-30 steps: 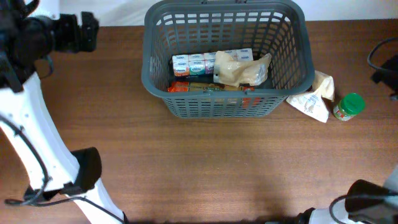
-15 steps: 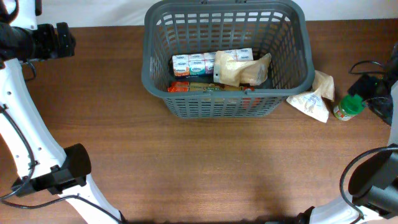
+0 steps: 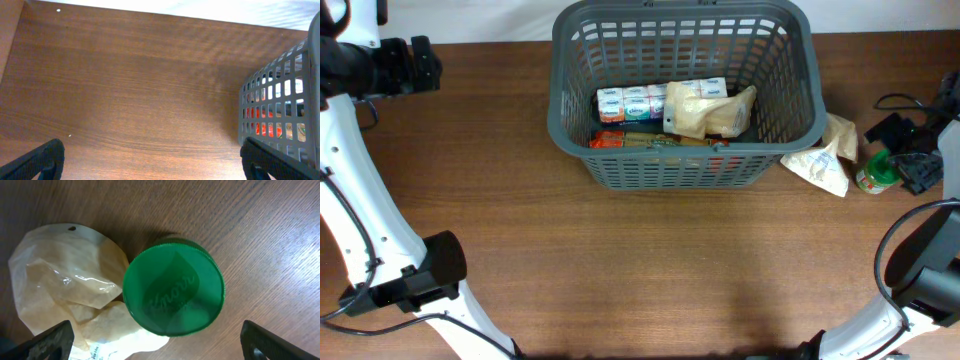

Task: Pack container
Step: 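Reach the right gripper to the green-lidded jar and grasp it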

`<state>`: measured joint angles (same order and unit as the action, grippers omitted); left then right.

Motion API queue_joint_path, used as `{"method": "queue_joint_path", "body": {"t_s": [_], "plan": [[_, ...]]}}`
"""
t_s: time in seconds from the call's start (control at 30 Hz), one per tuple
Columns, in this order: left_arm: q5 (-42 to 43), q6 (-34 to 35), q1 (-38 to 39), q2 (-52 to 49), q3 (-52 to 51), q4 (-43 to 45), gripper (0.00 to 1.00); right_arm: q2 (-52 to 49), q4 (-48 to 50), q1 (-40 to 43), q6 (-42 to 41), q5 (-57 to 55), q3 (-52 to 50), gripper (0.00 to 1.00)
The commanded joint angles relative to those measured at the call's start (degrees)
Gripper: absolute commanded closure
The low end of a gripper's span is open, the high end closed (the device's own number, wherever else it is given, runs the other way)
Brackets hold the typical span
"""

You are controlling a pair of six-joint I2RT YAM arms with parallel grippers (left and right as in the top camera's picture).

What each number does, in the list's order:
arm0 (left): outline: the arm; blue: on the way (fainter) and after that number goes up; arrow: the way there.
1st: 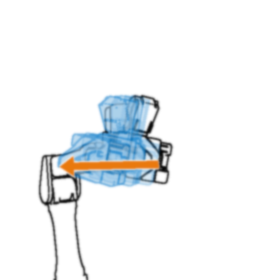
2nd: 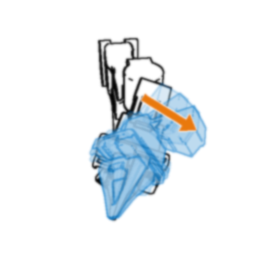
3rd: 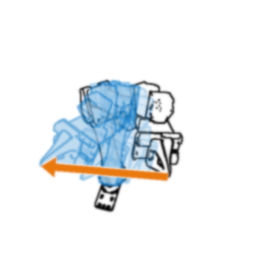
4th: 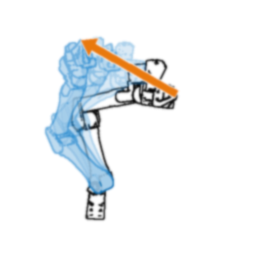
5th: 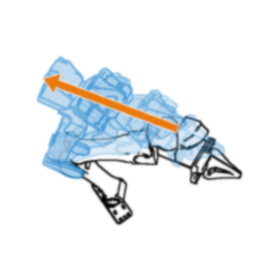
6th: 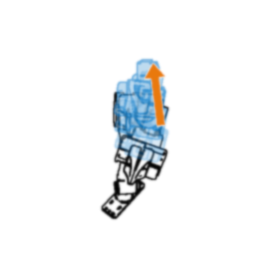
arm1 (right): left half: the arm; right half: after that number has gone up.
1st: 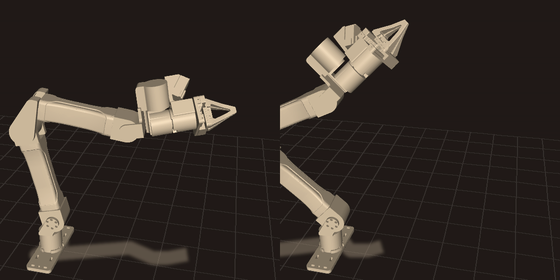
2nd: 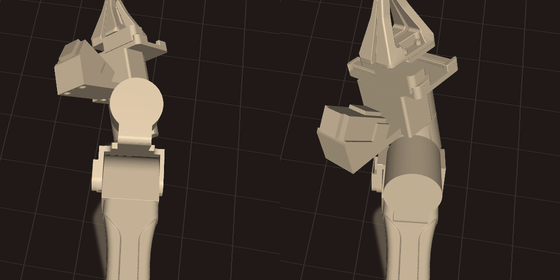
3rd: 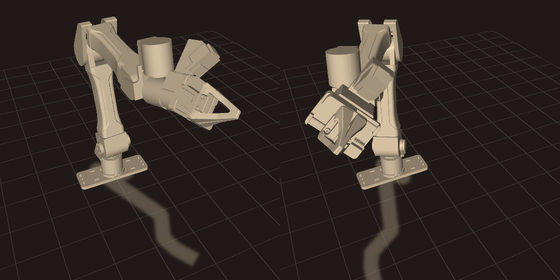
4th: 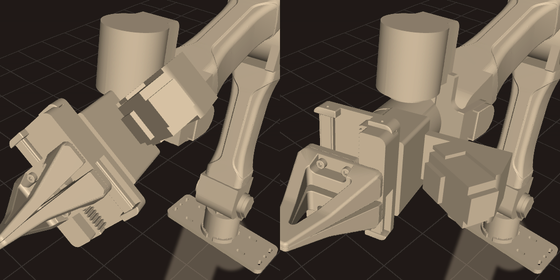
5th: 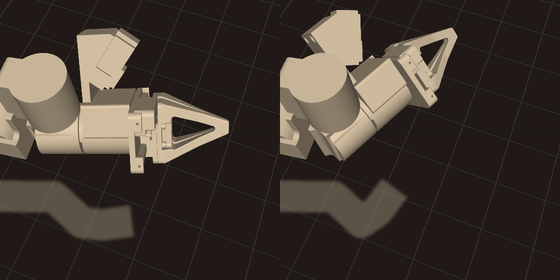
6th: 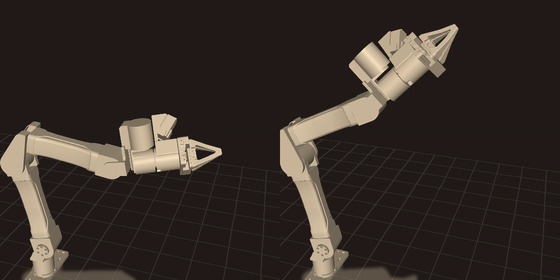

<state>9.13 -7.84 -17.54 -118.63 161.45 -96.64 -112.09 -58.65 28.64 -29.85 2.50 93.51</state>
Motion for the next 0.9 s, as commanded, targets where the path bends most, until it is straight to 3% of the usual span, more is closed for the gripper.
{"method": "queue_joint_path", "body": {"t_s": [0.0,0.87], "plan": [[-0.2,0.5,-0.2,0.5,-0.2,0.0,0.01,-0.6,0.9,1.6,-1.1,0.2,-0.2,0.01],[-0.2,0.5,-0.2,0.5,-0.2,0.0,0.01,-8.0,3.3,3.4,-1.1,0.7,-0.2,0.01]]}}
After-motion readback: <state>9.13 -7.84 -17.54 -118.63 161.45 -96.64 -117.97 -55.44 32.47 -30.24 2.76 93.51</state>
